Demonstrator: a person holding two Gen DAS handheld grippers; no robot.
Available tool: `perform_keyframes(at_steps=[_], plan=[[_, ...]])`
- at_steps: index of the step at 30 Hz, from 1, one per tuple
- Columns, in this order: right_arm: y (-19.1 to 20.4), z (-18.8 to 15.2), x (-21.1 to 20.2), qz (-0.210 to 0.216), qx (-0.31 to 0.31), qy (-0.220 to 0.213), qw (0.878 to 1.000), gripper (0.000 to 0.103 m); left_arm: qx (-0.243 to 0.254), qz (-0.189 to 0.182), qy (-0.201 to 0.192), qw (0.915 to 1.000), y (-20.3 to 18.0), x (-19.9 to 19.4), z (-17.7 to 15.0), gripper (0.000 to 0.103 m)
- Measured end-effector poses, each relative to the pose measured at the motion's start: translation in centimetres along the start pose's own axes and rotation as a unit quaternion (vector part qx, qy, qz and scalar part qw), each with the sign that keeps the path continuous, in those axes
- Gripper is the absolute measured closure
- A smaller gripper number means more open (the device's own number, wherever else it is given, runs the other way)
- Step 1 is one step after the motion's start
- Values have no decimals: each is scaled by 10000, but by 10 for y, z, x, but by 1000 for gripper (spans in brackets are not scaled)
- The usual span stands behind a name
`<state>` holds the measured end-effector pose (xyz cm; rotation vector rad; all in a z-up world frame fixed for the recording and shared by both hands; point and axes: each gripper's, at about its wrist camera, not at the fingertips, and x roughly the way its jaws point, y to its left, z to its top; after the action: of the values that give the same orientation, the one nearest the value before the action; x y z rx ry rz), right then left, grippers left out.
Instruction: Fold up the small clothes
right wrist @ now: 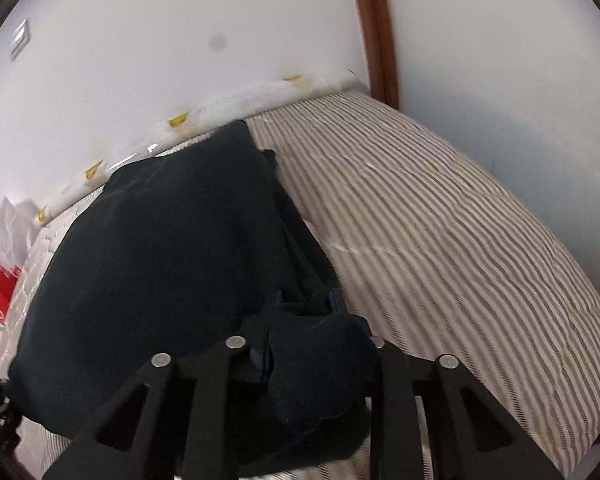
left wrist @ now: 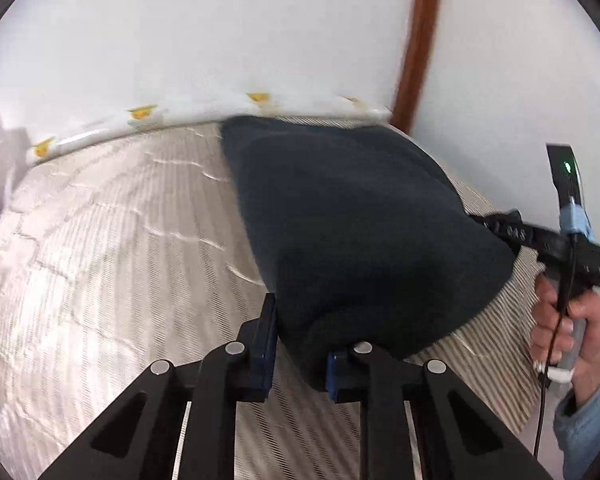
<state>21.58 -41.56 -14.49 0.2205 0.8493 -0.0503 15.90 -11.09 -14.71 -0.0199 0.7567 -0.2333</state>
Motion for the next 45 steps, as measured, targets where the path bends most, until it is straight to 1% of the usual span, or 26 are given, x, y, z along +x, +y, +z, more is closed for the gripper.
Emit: perform_keyframes(at_steps=[4,8,13,17,20,22,24,29,31,33,34,36,38,41,44,45], plan=[[37,9,8,213,-60,-16,9998,83,-424,62,39,9991,43,-5,9,86],[79,18,18,453,-206,27,9988,84,-527,352,-32,9980,75,-13,11,87],[134,22,29,755,-522,96,9957,85,-861,624,-61,9943,120,-19,6,87],[165,19,31,874,-775,97,9931,85,-1059,736,24,9916,142,-18,1,87],[166,16,25,988,-949,21,9906,85,-1074,683,185,9917,141,-14,-9,87],[152,13,16,1162,-971,-42,9885,85,-963,716,216,9925,135,-8,-10,87],[141,10,11,1216,-968,-99,9878,85,-870,710,241,9934,127,-9,-16,87],[125,-1,3,1056,-1028,-46,9891,81,-563,816,322,9945,111,-14,-26,86],[120,-1,-8,1094,-1044,-33,9885,80,-602,789,388,9943,111,-18,-28,86],[119,0,-20,1067,-1109,-63,9881,78,-671,677,443,9945,113,-24,-30,86],[118,1,-28,1025,-1135,-131,9881,78,-695,622,449,9946,113,-28,-31,86],[117,3,-45,834,-1144,-421,9890,75,-727,552,434,9949,115,-38,-34,86],[119,4,-57,840,-1156,-647,9876,75,-764,515,409,9949,115,-46,-37,86],[134,4,-57,953,-1321,-686,9843,75,-783,543,351,9948,114,-57,-38,86],[154,-3,-40,941,-1703,-491,9797,75,-834,564,309,9944,117,-63,-33,85],[158,-8,-30,803,-1844,-346,9790,75,-852,558,299,9943,118,-64,-32,84]])
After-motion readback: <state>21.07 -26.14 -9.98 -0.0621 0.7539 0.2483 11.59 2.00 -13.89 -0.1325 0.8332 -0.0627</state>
